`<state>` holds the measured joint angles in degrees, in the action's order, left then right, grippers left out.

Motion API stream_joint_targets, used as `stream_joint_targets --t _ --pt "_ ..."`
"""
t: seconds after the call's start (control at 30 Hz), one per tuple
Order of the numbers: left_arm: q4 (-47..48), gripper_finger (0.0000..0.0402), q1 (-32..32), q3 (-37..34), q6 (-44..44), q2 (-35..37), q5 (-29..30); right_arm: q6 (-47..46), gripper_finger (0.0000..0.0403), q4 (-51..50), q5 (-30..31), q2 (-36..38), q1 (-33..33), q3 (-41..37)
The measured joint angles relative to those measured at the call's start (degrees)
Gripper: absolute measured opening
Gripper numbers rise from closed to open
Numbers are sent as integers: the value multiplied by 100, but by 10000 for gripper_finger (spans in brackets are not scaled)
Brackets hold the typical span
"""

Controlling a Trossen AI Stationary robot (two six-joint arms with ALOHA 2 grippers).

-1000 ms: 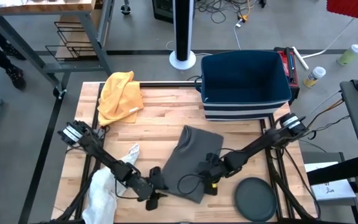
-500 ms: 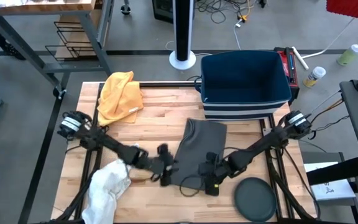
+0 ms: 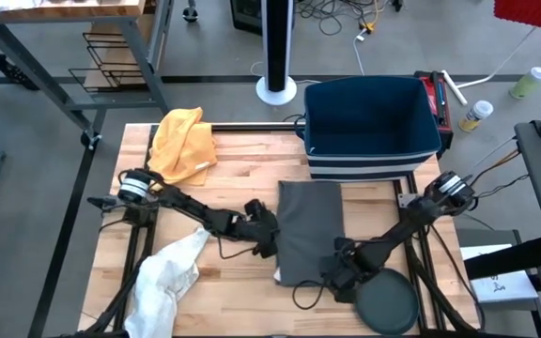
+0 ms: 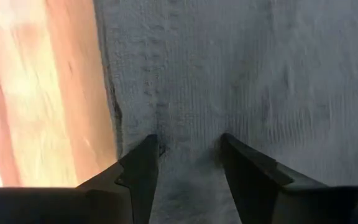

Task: Fold kitchen towel into neat rectangle
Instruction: Fold the gray towel

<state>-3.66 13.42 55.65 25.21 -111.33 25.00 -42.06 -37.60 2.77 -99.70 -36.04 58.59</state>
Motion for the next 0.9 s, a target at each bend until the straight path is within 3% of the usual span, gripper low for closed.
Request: stream_joint_targets --t 0.1,0.23,0.4,0.5,0.73,0.9 --pt "516 153 382 -135 547 285 74 -123 169 -119 176 126 -111 -4" --pt "337 153 933 -275 564 729 411 101 169 528 571 177 -172 -4" --pt "-128 153 695 -255 81 925 722 700 169 1742 1078 -22 -122 -40" --pt "-171 153 317 -255 -196 923 703 874 169 1898 1191 -175 -93 -57" --pt "1019 153 -376 -382 -188 989 708 447 169 473 1088 -246 -96 -76" --pt "1132 153 -299 -874 571 1040 506 385 169 -279 1296 -81 -80 -93"
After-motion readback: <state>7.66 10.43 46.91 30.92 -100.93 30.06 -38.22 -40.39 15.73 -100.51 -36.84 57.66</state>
